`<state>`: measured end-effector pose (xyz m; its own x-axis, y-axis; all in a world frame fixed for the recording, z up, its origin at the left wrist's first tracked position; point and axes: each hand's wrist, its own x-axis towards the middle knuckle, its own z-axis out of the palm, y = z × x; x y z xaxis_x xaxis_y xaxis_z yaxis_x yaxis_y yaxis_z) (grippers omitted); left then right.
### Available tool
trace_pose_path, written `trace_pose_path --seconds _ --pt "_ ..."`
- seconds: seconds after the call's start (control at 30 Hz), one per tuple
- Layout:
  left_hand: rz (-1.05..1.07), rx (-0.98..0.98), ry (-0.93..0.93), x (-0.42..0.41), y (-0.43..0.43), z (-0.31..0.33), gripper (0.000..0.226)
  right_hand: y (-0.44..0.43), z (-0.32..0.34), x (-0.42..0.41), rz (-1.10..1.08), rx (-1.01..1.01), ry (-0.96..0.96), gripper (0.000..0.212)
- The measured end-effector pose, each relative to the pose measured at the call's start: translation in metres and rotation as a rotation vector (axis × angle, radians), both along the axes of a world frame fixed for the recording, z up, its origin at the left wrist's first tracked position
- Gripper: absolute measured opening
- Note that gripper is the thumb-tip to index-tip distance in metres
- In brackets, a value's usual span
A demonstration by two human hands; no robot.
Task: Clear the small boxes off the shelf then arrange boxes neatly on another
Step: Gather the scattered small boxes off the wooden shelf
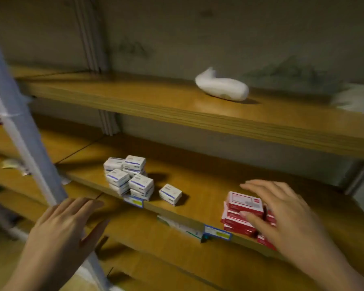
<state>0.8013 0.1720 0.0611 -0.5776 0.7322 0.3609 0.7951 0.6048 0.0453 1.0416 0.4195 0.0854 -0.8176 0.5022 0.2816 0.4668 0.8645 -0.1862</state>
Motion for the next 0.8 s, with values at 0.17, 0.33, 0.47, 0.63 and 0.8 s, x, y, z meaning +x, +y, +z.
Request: trace_pose_path --seconds 0.17,0.33,0.47,0.63,0.8 --pt "0.184 -0.059 -0.032 0.005 -0.056 0.006 0.048 -0.046 -0.007 -0.073 0.344 -0.031 -0.037 0.044" --pt "0.412 -0.057 0.016 -0.002 -0.13 -0.002 0.034 -0.095 -0.019 -0.144 0.555 -0.038 -0.023 0.043" --pt "0.557 -0.029 0.043 -0.012 -0.185 -0.012 0.034 -0.137 -0.018 -0.193 0.686 -0.064 -0.061 0.043" --pt "0.631 -0.044 0.057 -0.045 -0.245 -0.019 0.03 -0.195 -0.019 -0.253 0.787 -0.058 -0.073 0.041" --pt "0.622 -0.062 0.087 -0.109 -0.308 -0.019 0.037 -0.261 -0.029 -0.33 0.766 -0.055 -0.032 0.042"
